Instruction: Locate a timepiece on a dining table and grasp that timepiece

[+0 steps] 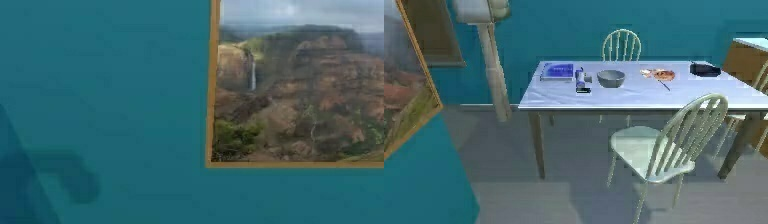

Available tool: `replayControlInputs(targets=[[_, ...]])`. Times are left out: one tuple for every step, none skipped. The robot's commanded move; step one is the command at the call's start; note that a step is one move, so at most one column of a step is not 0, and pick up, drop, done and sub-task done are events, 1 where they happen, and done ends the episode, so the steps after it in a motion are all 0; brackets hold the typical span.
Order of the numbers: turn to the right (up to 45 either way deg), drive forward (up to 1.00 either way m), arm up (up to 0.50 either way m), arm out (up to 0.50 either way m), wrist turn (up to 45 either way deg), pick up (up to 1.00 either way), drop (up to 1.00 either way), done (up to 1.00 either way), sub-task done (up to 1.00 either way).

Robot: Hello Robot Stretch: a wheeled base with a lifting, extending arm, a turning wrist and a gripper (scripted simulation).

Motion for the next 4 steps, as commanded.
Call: replayControlInputs(targets=[[-45.0,0.0,0.0,0.0,0.0,0.0,0.0,0.0,0.0],[-45.0,0.0,0.0,0.0,0.0,0.0,0.0,0.0,0.0],[-45.0,0.0,0.0,0.0,0.0,0.0,0.0,0.0,0.0],[-45.0,0.0,0.0,0.0,0.0,0.0,0.0,0.0,0.0]])
